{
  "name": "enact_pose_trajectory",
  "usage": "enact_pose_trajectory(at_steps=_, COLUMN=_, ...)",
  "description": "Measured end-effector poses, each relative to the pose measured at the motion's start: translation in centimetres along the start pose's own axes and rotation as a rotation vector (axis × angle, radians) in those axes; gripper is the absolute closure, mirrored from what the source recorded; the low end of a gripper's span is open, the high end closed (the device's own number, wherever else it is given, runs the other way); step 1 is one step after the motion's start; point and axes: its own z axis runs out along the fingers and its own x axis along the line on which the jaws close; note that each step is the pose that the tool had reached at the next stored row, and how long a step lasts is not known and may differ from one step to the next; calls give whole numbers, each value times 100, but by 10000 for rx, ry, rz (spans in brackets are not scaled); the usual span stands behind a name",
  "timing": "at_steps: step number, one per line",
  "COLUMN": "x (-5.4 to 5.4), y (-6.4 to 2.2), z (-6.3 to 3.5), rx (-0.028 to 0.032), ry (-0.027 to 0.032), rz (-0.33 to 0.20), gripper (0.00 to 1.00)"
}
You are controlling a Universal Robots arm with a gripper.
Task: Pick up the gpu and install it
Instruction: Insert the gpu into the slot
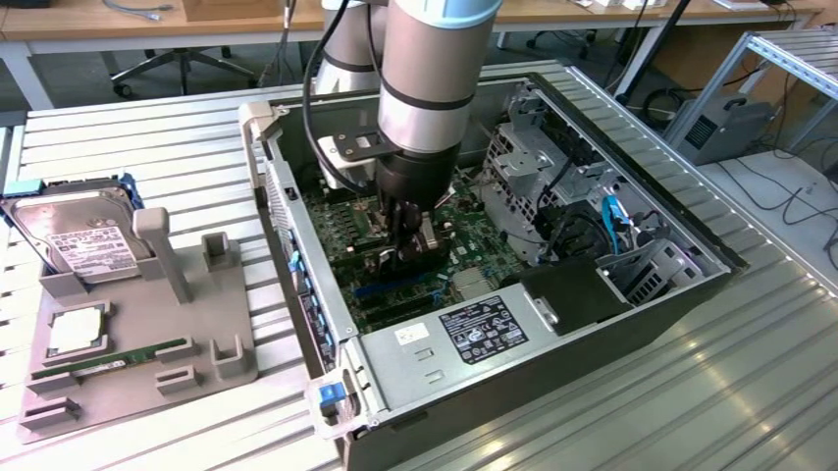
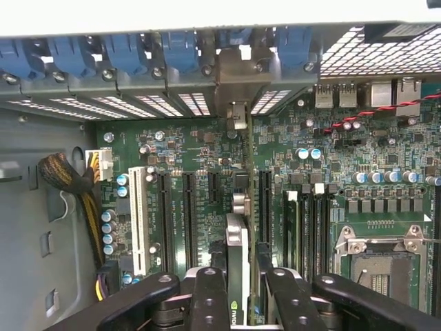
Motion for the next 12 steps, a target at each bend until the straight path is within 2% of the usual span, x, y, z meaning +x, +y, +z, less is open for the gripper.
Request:
enact_pose_trajectory(at_steps=2, x=-1, y=0, z=0, rx=1, ry=49, rz=1, gripper=73)
enact_pose_trajectory(at_steps=5, x=0, y=0, z=0, rx=8, ry=261, rz=0, gripper=73)
enact_pose_trajectory(at_steps=8, x=-2, y=0, z=-1, rx=6, ry=274, rz=-1, gripper=73)
enact_pose_trajectory(at_steps=12, x=-57, y=-1, z=-1, rx=7, ry=254, rz=0, gripper=73)
